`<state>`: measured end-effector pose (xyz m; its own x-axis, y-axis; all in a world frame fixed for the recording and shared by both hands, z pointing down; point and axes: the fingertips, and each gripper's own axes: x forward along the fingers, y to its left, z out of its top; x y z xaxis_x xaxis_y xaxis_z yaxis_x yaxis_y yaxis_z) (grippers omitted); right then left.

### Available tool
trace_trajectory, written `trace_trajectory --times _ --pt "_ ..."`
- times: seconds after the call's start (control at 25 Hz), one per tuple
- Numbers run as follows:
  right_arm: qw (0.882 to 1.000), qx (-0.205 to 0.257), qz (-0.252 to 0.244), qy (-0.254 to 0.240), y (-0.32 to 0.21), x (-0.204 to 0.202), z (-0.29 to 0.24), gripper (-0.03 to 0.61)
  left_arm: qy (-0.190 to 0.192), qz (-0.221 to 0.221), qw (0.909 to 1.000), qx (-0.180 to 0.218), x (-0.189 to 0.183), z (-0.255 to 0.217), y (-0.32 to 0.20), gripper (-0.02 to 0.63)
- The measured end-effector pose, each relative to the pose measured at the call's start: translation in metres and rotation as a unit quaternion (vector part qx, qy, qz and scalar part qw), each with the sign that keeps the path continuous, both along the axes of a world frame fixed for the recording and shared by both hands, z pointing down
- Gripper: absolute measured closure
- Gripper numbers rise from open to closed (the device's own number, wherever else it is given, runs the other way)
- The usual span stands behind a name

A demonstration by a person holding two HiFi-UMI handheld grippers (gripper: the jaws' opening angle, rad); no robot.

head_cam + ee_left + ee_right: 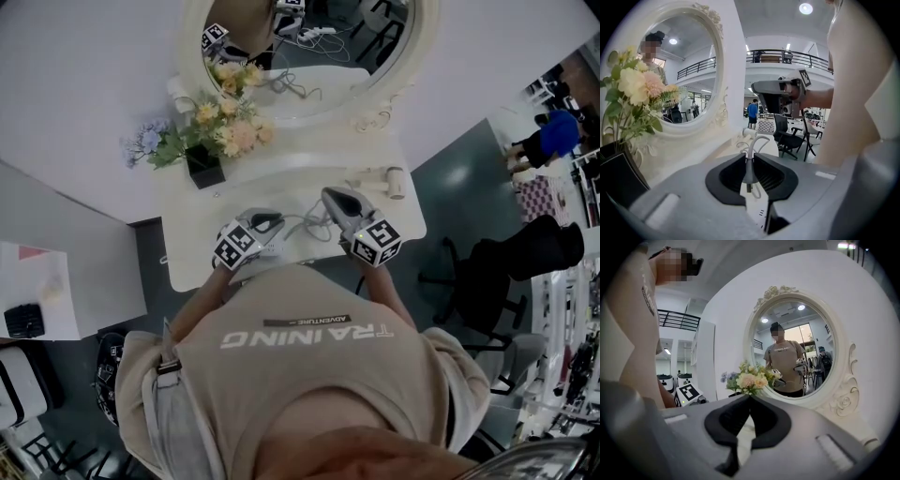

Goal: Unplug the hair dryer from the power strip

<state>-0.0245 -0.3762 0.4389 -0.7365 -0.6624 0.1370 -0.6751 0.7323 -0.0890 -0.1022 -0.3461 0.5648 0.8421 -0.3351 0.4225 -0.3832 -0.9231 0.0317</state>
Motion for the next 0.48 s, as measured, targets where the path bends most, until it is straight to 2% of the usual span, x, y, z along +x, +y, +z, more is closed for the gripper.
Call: trace_trajectory --times 0.24,0.48 --pt "1.0 -0.001 -0.011 0.007 -0.001 -0.005 -0.002 0.574 0.005 -0.013 0.9999 -0.005 -0.004 -0.001 -0.003 0.555" --pt "1.0 0.006 -0.019 0.01 0.0 -0.002 -0.006 0.574 0.01 -0.023 0.9996 0.012 0.0 -0.01 -0.009 0.555"
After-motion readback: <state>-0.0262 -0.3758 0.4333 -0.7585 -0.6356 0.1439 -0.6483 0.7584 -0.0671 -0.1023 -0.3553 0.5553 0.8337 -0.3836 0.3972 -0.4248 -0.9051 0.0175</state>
